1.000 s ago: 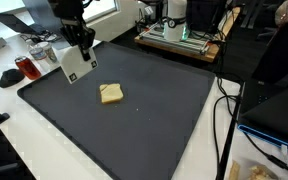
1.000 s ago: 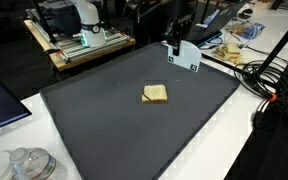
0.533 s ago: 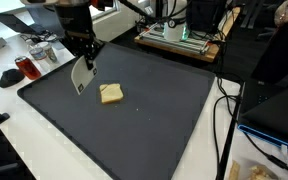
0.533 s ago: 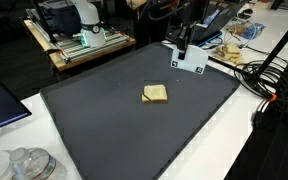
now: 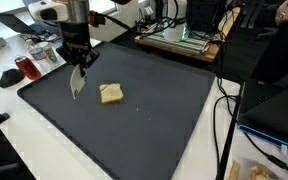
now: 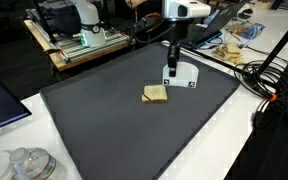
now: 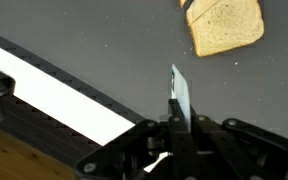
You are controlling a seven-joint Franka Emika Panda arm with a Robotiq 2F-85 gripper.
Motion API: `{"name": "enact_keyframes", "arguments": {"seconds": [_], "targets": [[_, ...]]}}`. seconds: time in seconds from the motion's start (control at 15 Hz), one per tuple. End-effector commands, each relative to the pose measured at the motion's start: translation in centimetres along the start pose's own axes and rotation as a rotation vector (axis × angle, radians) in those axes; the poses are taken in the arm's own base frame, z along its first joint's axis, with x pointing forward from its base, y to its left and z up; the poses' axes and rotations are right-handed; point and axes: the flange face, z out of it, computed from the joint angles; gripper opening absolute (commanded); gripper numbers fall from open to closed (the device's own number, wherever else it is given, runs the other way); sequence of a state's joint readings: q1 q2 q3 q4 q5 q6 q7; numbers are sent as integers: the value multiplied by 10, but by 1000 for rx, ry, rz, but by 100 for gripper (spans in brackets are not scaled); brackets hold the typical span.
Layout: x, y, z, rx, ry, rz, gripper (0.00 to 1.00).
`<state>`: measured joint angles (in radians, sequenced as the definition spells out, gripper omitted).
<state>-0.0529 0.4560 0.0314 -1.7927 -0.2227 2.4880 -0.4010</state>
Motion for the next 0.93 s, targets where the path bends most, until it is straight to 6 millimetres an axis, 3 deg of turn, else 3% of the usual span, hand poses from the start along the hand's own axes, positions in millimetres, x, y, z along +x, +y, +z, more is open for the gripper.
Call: {"name": "enact_keyframes", "arguments": {"seconds": [0.0,0.47,0.8,0.87], "targets": [[-29,2,16,28,-20,-56,1],[-60,-23,47,106,-92,-157,1],[-70,-35,69,165,-134,-206,1],[-64,-35,65,127,-128,-190,4]]}}
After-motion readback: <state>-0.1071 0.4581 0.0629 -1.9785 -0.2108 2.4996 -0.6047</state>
